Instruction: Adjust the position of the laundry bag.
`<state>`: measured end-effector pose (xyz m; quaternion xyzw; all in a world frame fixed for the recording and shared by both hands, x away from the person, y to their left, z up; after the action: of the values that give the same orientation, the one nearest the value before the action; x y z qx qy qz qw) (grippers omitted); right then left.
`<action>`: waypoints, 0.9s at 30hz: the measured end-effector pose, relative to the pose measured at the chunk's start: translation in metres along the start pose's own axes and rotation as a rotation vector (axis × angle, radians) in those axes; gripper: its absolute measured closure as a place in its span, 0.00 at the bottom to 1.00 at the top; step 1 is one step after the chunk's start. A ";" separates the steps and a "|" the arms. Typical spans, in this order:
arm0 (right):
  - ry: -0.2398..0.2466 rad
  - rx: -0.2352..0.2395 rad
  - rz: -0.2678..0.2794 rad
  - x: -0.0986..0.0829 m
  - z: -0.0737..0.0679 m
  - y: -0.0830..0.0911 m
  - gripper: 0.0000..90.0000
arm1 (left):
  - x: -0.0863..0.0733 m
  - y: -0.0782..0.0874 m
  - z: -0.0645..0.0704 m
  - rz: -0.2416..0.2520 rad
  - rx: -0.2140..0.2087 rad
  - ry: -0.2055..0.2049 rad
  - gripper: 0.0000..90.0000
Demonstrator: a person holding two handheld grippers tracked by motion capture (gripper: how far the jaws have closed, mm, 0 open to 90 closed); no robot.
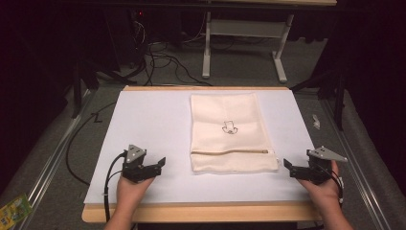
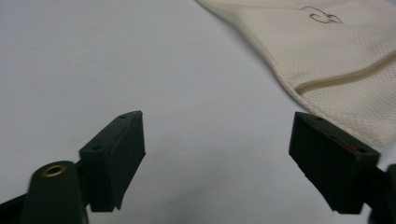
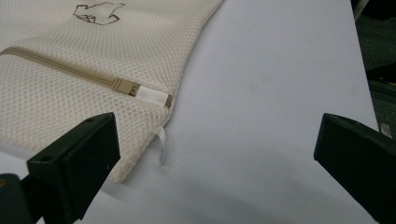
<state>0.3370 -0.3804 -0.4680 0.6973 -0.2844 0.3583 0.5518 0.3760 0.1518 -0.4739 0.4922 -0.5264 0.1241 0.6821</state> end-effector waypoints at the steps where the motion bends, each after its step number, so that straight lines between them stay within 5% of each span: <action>1: -0.003 0.004 -0.003 0.000 -0.001 -0.001 0.01 | 0.002 -0.004 0.006 -0.001 -0.013 -0.012 0.24; 8: 0.015 0.037 -0.030 -0.002 -0.009 -0.004 0.08 | 0.018 -0.038 0.058 -0.061 -0.142 -0.128 0.40; 10: 0.007 0.055 -0.042 -0.003 -0.012 -0.005 0.14 | 0.020 -0.046 0.067 -0.075 -0.176 -0.130 0.44; 17: 0.015 0.080 -0.062 -0.004 -0.021 -0.014 0.21 | 0.023 -0.068 0.080 -0.114 -0.200 -0.111 0.54; 20: 0.026 0.082 -0.069 -0.004 -0.025 -0.016 0.22 | 0.024 -0.070 0.083 -0.127 -0.182 -0.137 0.61; 23: 0.040 0.083 -0.072 -0.005 -0.028 -0.018 0.22 | 0.023 -0.069 0.088 -0.130 -0.160 -0.175 0.72; 25: 0.036 0.077 -0.073 -0.005 -0.028 -0.018 0.23 | 0.023 -0.068 0.090 -0.133 -0.172 -0.173 0.90; 27: 0.033 0.077 -0.071 -0.005 -0.028 -0.017 0.23 | 0.023 -0.068 0.092 -0.130 -0.191 -0.177 0.96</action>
<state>0.3422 -0.3491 -0.4783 0.7218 -0.2362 0.3605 0.5416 0.3772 0.0377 -0.4949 0.4669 -0.5608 -0.0148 0.6835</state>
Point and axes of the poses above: each handheld gripper's, and its own axes: y roughly backward along the jaws, x roughly out of its top, z roughly to its right, the point moved 2 cm from there along -y, roughly forward along the jaws, and after that the axes turned 10 degrees about -y, right-handed, at the moved point
